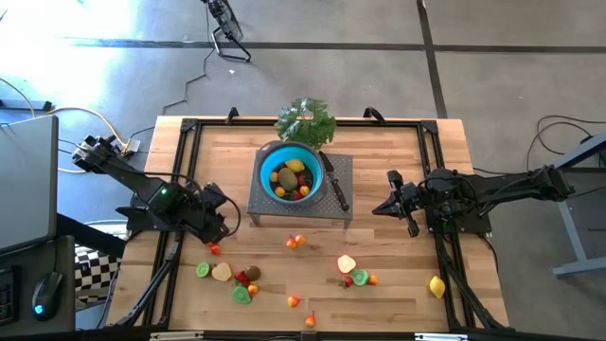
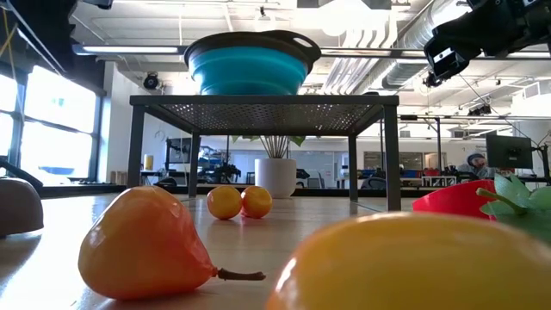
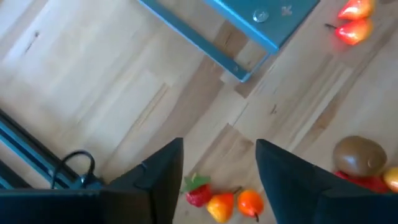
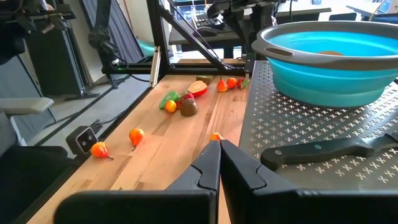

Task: Pick & Place Fruit
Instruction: Put the strawberry into the blue strainer bowl on the shelf

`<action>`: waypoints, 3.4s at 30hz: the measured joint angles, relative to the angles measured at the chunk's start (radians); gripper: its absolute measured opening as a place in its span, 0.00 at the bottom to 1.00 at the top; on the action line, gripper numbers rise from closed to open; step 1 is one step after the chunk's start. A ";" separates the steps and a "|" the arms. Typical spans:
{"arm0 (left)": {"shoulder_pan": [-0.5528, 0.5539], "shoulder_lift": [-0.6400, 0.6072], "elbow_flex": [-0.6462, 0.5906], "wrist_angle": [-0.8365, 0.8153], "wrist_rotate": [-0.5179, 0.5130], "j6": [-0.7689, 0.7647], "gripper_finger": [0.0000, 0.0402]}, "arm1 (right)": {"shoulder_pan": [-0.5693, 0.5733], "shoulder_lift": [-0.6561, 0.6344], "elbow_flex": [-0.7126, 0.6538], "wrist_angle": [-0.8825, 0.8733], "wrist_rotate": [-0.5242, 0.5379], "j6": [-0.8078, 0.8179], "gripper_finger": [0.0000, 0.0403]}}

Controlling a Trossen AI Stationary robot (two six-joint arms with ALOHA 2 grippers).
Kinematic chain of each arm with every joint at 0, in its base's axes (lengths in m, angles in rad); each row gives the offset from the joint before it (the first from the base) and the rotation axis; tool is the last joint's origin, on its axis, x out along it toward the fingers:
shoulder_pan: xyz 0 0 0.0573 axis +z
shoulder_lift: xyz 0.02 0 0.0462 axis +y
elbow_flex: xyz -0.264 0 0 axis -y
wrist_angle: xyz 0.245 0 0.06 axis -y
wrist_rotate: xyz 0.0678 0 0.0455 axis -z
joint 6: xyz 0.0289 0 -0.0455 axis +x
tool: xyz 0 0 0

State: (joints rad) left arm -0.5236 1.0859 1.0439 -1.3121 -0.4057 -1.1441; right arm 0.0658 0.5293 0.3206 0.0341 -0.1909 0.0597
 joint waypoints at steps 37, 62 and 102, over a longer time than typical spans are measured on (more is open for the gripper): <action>0.000 0.001 -0.376 0.222 0.260 -0.206 0.48 | 0.000 0.000 0.000 0.000 0.006 0.045 0.01; 0.000 0.132 -0.379 0.303 0.216 -0.145 0.37 | 0.000 0.000 0.000 0.000 0.005 0.045 0.01; 0.000 0.203 -0.380 0.320 0.190 -0.167 0.37 | 0.000 0.000 0.000 -0.001 0.009 0.041 0.01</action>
State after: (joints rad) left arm -0.5236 1.2884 0.6636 -0.9920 -0.2156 -1.3110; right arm 0.0656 0.5293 0.3206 0.0332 -0.1822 0.1009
